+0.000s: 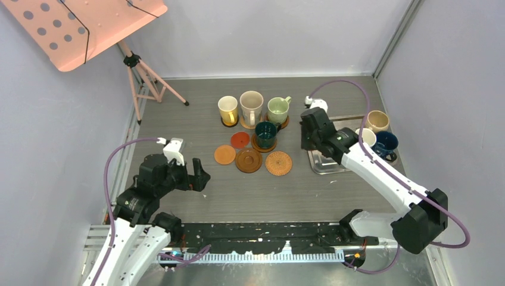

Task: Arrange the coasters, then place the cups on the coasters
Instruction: Pick up the cup from the tray, then place the cup on the coaster.

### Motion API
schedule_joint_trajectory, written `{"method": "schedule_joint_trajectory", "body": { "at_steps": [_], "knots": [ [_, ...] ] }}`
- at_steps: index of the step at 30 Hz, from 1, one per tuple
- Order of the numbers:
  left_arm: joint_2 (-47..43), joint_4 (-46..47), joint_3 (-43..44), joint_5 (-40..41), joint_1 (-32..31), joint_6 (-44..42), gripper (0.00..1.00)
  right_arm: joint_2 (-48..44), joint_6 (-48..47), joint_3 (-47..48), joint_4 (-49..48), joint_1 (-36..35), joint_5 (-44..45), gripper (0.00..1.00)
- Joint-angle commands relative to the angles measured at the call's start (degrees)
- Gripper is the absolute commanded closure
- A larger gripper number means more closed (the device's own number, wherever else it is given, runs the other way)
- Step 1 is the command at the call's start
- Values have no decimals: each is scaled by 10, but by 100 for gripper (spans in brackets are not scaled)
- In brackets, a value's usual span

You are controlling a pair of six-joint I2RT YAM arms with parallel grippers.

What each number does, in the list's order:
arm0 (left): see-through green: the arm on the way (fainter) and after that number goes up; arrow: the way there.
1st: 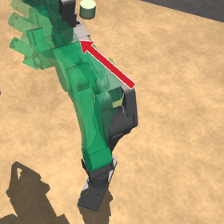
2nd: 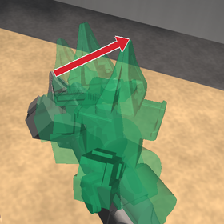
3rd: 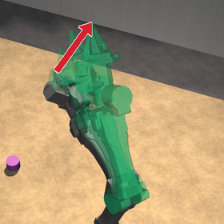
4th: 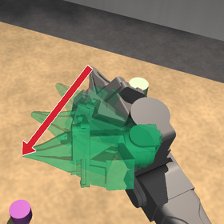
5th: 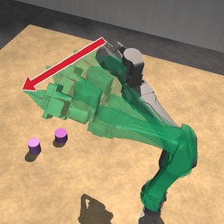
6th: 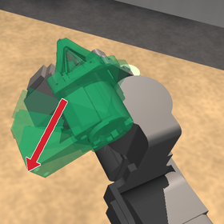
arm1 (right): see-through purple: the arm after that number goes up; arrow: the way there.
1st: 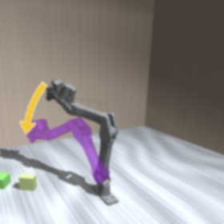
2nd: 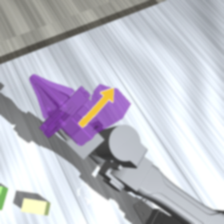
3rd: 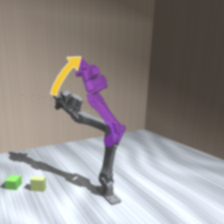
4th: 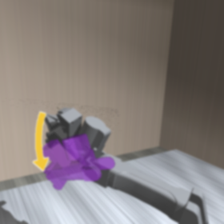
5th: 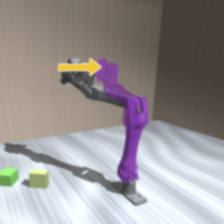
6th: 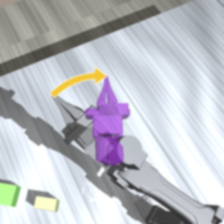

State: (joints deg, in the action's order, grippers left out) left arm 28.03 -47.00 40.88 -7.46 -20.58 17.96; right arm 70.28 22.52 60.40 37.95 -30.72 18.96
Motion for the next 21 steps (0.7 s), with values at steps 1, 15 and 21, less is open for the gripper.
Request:
{"method": "schedule_joint_trajectory", "body": {
  "at_steps": [1,15,21],
  "knots": [
    [-11,15,-1,10,-2,6,1,8,-14,63,-25,-85,-6,95],
    [-41,11,1,37,-2,9,1,219,-205,252,-106,-224,-147,95],
    [-54,11,0,48,-2,9,1,323,-297,345,-91,-232,-153,95]
  ]
}}
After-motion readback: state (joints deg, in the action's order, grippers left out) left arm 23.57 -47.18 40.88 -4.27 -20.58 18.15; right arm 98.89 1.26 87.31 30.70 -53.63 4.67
